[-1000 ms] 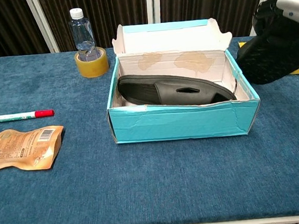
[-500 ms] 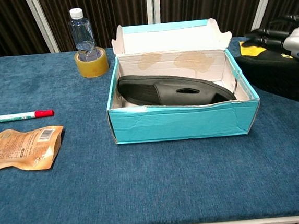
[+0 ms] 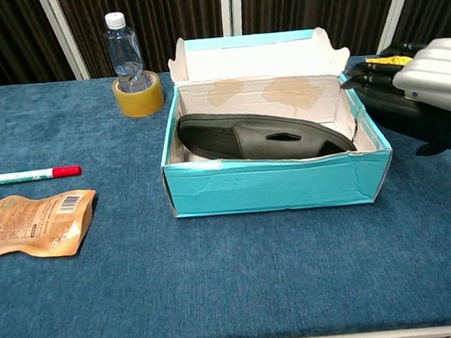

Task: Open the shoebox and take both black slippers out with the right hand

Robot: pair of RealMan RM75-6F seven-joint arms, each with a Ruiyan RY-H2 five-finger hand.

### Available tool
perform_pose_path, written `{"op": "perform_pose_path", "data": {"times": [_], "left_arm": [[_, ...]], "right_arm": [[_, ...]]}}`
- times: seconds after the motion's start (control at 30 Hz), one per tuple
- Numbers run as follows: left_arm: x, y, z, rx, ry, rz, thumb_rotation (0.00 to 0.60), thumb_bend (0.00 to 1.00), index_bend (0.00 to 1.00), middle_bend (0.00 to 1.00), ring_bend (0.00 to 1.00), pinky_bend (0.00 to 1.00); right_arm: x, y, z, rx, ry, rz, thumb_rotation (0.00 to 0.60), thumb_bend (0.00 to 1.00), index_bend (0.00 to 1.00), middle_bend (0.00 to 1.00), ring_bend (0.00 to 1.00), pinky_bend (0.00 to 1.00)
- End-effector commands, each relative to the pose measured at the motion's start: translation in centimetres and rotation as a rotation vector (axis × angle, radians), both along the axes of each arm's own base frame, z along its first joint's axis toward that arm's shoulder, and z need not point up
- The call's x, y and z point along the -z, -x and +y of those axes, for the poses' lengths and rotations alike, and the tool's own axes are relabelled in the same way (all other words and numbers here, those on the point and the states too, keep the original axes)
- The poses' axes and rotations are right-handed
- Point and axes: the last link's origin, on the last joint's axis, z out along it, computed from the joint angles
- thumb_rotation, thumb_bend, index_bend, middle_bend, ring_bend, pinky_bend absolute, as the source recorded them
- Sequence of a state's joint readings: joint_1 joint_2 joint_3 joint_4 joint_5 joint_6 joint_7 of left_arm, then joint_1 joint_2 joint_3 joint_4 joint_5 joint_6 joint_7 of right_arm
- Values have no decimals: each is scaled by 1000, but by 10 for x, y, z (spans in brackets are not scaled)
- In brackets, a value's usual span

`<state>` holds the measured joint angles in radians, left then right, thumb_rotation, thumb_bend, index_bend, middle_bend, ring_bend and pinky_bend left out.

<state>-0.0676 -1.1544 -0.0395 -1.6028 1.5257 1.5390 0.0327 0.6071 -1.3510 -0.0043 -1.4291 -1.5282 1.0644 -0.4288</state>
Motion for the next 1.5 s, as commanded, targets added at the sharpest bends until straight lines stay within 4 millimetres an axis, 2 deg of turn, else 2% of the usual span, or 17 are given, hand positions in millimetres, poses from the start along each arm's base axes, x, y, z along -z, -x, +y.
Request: {"op": "perform_pose_path", "data": {"times": [0.03, 0.17, 0.27, 0.47, 0.57, 0.63, 0.73, 1.03, 1.3, 1.5], "left_arm": [[0, 1, -2, -5, 2, 0, 600, 161, 163, 171, 69, 71], [-1, 0, -2, -2, -1, -2, 600, 161, 163, 171, 69, 71], [-1, 0, -3, 0, -2, -1, 600, 162, 163, 171, 69, 71], [-3, -1, -4, 9, -9, -1, 600, 162, 163, 171, 69, 71], [-4, -1, -4, 10, -13, -2, 600, 162, 163, 171, 69, 71], [-4, 0, -5, 10, -13, -4, 600, 162, 163, 171, 69, 71], [-4, 0, -5, 10, -12, -6, 600, 162, 163, 171, 69, 71], [-4, 4, -8, 5, -16, -13, 600, 162, 163, 171, 69, 71], [-4, 6, -6, 6, -17, -19, 600, 162, 163, 171, 69, 71], [-4, 7, -5, 5, -13, -21, 600, 162, 163, 171, 69, 71]], "right_arm": [[-4, -7, 3, -14, -42, 14, 600, 0, 0, 0, 0, 0], [-5, -4, 11, -13, -81, 57, 600, 0, 0, 0, 0, 0], [-9, -13, 15, -17, -74, -2, 600, 0, 0, 0, 0, 0], [-22, -52, 8, 28, -106, -247, 600, 0, 0, 11, 0, 10], [-22, -71, -3, 109, -159, -358, 600, 0, 0, 87, 34, 79], [-18, -80, -9, 158, -184, -387, 600, 0, 11, 139, 88, 107], [-5, -93, -22, 235, -218, -402, 600, 0, 56, 162, 126, 163], [30, -118, -34, 425, -339, -450, 600, 0, 71, 168, 139, 211], [45, -128, -37, 464, -387, -435, 600, 0, 70, 168, 140, 213], [65, -131, -44, 457, -337, -366, 600, 0, 88, 177, 168, 225]]}}
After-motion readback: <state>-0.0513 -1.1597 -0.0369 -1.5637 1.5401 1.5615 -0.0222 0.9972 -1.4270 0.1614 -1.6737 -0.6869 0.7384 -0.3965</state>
